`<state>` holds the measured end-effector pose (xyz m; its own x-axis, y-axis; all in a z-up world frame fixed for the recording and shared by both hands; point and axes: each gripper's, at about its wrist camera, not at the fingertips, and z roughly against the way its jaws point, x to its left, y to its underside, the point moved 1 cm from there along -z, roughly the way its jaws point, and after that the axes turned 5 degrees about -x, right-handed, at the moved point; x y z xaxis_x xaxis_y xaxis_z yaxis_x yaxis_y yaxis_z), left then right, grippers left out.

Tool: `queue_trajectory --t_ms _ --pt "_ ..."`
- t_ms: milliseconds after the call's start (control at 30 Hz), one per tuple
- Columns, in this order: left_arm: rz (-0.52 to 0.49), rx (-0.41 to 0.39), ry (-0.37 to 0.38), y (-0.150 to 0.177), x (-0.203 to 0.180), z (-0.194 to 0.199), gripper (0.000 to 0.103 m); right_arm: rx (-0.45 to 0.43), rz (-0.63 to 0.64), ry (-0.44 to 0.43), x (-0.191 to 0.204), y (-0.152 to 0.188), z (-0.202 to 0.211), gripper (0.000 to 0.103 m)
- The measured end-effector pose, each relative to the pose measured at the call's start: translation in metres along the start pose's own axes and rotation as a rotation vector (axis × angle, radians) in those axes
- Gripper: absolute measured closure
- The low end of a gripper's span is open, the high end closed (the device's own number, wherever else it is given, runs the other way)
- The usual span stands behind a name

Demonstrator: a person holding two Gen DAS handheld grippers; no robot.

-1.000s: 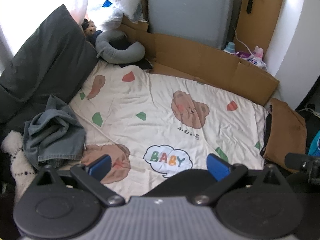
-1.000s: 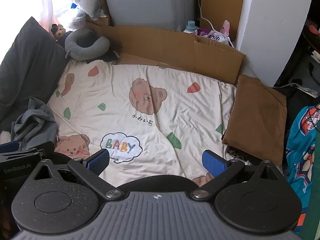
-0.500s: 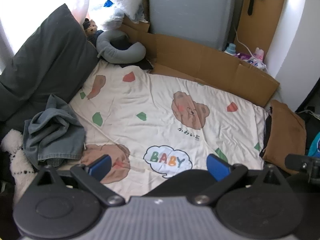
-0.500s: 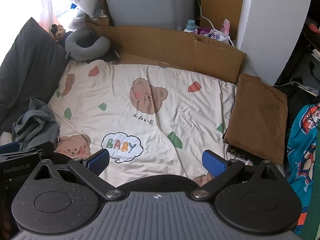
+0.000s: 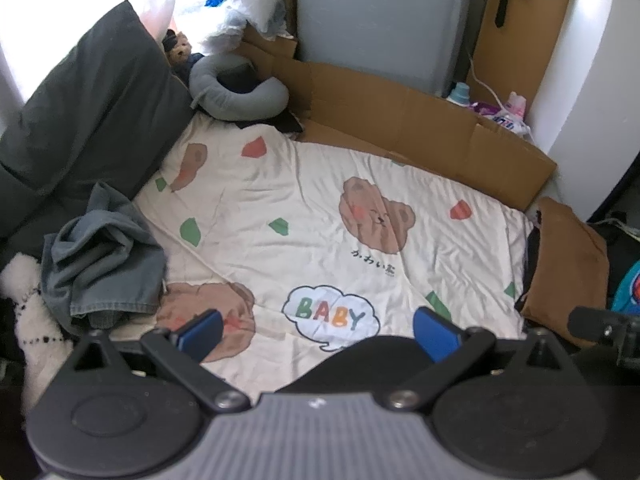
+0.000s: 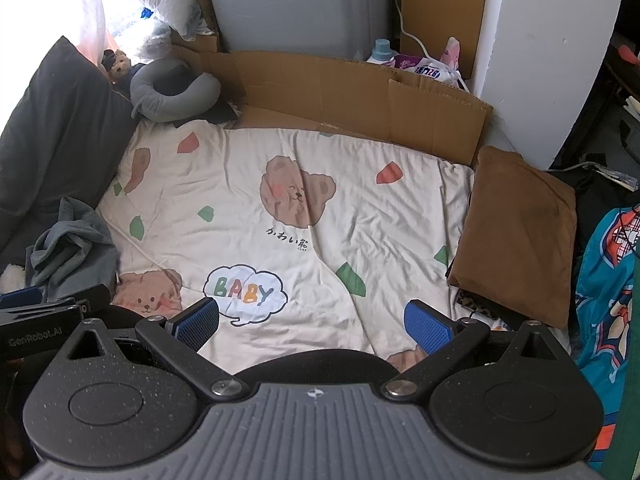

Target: Fold clothes

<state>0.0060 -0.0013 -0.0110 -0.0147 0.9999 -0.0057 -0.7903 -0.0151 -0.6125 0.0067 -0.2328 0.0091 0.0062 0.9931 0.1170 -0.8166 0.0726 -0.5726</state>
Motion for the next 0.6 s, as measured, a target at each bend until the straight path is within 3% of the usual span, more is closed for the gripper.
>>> queue_trajectory --t_ms 600 --pt "0.008 -0.028 -0.016 -0.0037 0.0058 0.0063 0.001 -0.026 0.001 0.026 0.0039 0.003 0.0061 0.001"
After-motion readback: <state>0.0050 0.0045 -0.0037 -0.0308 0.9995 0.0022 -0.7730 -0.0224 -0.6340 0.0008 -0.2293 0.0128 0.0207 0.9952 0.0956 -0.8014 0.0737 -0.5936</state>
